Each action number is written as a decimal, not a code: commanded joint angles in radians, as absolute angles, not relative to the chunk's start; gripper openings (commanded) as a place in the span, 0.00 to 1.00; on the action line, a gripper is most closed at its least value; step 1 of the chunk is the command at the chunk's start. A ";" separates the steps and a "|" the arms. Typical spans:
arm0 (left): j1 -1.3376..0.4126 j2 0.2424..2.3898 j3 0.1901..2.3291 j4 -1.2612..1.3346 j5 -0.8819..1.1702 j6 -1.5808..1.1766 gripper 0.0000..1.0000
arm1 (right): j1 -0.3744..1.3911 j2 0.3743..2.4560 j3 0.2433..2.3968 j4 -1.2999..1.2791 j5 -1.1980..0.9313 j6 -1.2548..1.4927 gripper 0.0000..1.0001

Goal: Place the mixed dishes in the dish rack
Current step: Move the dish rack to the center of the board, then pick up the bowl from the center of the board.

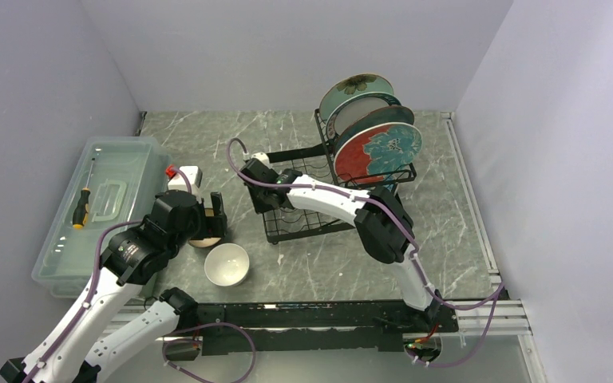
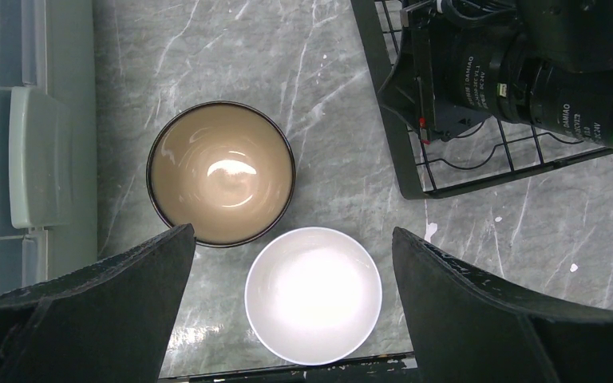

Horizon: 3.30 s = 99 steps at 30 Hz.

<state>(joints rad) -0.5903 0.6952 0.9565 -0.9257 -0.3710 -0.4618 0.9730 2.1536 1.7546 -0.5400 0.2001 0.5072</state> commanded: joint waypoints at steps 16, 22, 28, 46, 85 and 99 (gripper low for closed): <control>-0.586 0.734 0.965 -0.886 -0.309 -0.451 0.99 | 0.967 1.887 1.398 -0.478 0.238 0.449 0.00; -0.586 0.766 0.958 -0.858 -0.228 -0.435 0.99 | 0.940 1.772 1.253 -0.461 0.239 0.433 0.00; -0.587 0.829 0.985 -0.891 -0.173 -0.483 0.99 | 0.865 1.653 1.111 -0.428 0.221 0.440 0.00; -0.587 0.904 0.977 -1.050 -0.054 -0.691 0.99 | 0.866 1.549 1.086 -0.399 0.153 0.427 0.45; -0.850 1.229 0.874 -0.972 -0.169 -0.875 0.63 | 0.894 1.084 0.855 -0.331 0.041 0.491 0.52; -0.867 1.305 0.856 -0.890 -0.140 -0.860 0.43 | 0.900 1.077 0.839 -0.334 0.039 0.497 0.52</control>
